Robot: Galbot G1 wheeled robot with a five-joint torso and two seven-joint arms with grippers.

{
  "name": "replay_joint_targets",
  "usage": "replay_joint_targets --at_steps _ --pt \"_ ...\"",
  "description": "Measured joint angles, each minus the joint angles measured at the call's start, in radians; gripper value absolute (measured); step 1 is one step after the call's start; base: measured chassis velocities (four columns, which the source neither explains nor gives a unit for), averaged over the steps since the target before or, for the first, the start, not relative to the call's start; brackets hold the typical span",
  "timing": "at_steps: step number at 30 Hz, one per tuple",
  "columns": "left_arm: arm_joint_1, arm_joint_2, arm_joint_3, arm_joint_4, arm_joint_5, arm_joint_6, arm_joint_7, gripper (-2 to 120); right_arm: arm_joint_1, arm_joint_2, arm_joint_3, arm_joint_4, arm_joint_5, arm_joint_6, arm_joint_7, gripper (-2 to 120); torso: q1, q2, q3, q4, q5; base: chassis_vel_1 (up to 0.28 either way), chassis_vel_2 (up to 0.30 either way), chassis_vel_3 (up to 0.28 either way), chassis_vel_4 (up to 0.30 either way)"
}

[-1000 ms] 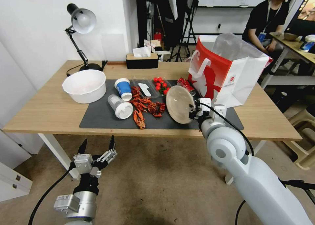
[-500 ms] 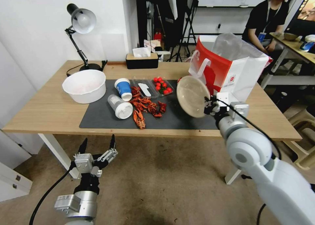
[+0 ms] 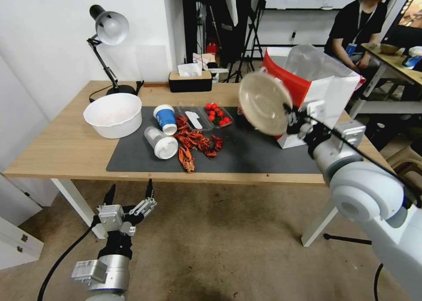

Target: Pick up the trash from the table and place it into the takeout bag.

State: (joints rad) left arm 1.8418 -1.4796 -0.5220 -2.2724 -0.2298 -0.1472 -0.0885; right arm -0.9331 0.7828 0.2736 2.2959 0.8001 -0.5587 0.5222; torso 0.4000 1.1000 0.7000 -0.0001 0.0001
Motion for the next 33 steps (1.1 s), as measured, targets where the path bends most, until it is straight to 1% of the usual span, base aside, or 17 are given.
replay_joint_targets --at_steps 1,3,4,6,7,8,9,11,13,14,16,23,26,27,30,31,33 --pt "0.0 0.0 0.0 0.0 0.0 0.0 0.0 100 0.0 0.0 0.0 0.0 0.0 0.0 0.0 0 0.0 0.0 0.0 0.0 0.0 0.0 0.0 0.0 0.0" --pt "-0.001 -0.001 -0.001 0.0 0.0 0.0 0.0 100 0.071 -0.02 0.012 -0.031 -0.018 0.073 -0.012 0 0.0 0.0 0.0 0.0 0.0 0.0 0.0 0.0 0.0" --pt "-0.001 -0.001 -0.001 0.0 0.0 0.0 0.0 100 0.071 -0.02 0.012 -0.031 -0.018 0.073 -0.012 0 0.0 0.0 0.0 0.0 0.0 0.0 0.0 0.0 0.0" --pt "-0.001 -0.001 -0.001 0.0 -0.001 0.0 0.0 100 0.142 -0.031 0.016 -0.078 -0.021 0.117 -0.01 0 0.0 0.0 0.0 0.0001 0.0 0.0 0.0 0.0 0.0" --pt "-0.001 -0.001 -0.001 0.0 -0.001 0.0 0.0 100 0.142 -0.031 0.016 -0.078 -0.021 0.117 -0.01 0 0.0 0.0 0.0 0.0001 0.0 0.0 0.0 0.0 0.0" --pt "-0.002 -0.001 -0.002 0.0 -0.002 0.0 0.001 100 0.207 -0.04 0.017 -0.124 -0.033 0.153 -0.006 0 0.0 0.0 0.0 0.0002 -0.0001 0.0 0.0 0.0 0.0" --pt "-0.003 -0.001 -0.002 0.0 -0.002 0.0 0.001 100 0.256 -0.046 0.015 -0.161 -0.039 0.164 0.001 0 0.0 0.0 0.0 0.0 -0.0002 0.0 0.0 0.0 0.0" --pt "-0.003 0.0 -0.002 -0.001 -0.002 0.0 0.002 100 0.283 -0.05 0.01 -0.184 -0.041 0.167 0.004 0 0.0 0.0 0.0 0.0001 -0.0003 0.0 0.0 0.0 0.0" --pt "-0.002 0.0 -0.001 -0.002 -0.003 0.0 0.006 100 0.352 -0.056 -0.01 -0.267 -0.062 0.167 0.002 0 0.0 0.0 0.0 0.0 -0.0002 0.0 0.0 0.0 0.0" --pt "-0.002 0.0 -0.001 -0.002 -0.003 0.0 0.006 100 0.352 -0.056 -0.01 -0.267 -0.062 0.167 0.002 0 0.0 0.0 0.0 0.0 -0.0002 0.0 0.0 0.0 0.0" --pt "-0.002 -0.001 0.003 -0.002 -0.003 -0.001 0.008 100 0.371 -0.053 -0.021 -0.31 -0.077 0.158 -0.002 0 0.0 0.0 0.0 -0.0001 0.0 0.0 0.0 0.0 0.0" --pt "-0.004 -0.001 0.005 -0.001 -0.003 -0.002 0.008 100 0.38 -0.042 -0.035 -0.357 -0.102 0.138 -0.017 1 0.0 0.0 0.0 0.0 -0.0001 0.0 0.0 0.0 0.0" --pt "-0.004 -0.001 0.005 -0.001 -0.004 -0.003 0.008 100 0.378 -0.038 -0.035 -0.371 -0.101 0.131 -0.025 13 0.0 0.0 0.0 0.0001 -0.0001 0.0 0.0 0.0 0.0" --pt "-0.004 -0.001 0.005 -0.001 -0.004 -0.003 0.008 100 0.378 -0.038 -0.035 -0.371 -0.101 0.131 -0.025 13 0.0 0.0 0.0 0.0001 -0.0001 0.0 0.0 0.0 0.0" --pt "-0.005 0.0 0.004 -0.001 -0.006 -0.004 0.008 100 0.368 -0.038 -0.034 -0.378 -0.099 0.126 -0.032 29 0.0 0.0 0.0 0.0 -0.0001 0.0 0.0 0.0 0.0" --pt "-0.005 0.0 0.004 -0.001 -0.006 -0.004 0.008 100 0.368 -0.038 -0.034 -0.378 -0.099 0.126 -0.032 29 0.0 0.0 0.0 0.0 -0.0001 0.0 0.0 0.0 0.0" --pt "-0.006 0.002 0.004 0.001 -0.007 -0.004 0.008 100 0.366 -0.04 -0.034 -0.378 -0.099 0.123 -0.034 39 0.0 0.0 0.0 0.0 -0.0001 0.0 0.0 0.0 0.0"
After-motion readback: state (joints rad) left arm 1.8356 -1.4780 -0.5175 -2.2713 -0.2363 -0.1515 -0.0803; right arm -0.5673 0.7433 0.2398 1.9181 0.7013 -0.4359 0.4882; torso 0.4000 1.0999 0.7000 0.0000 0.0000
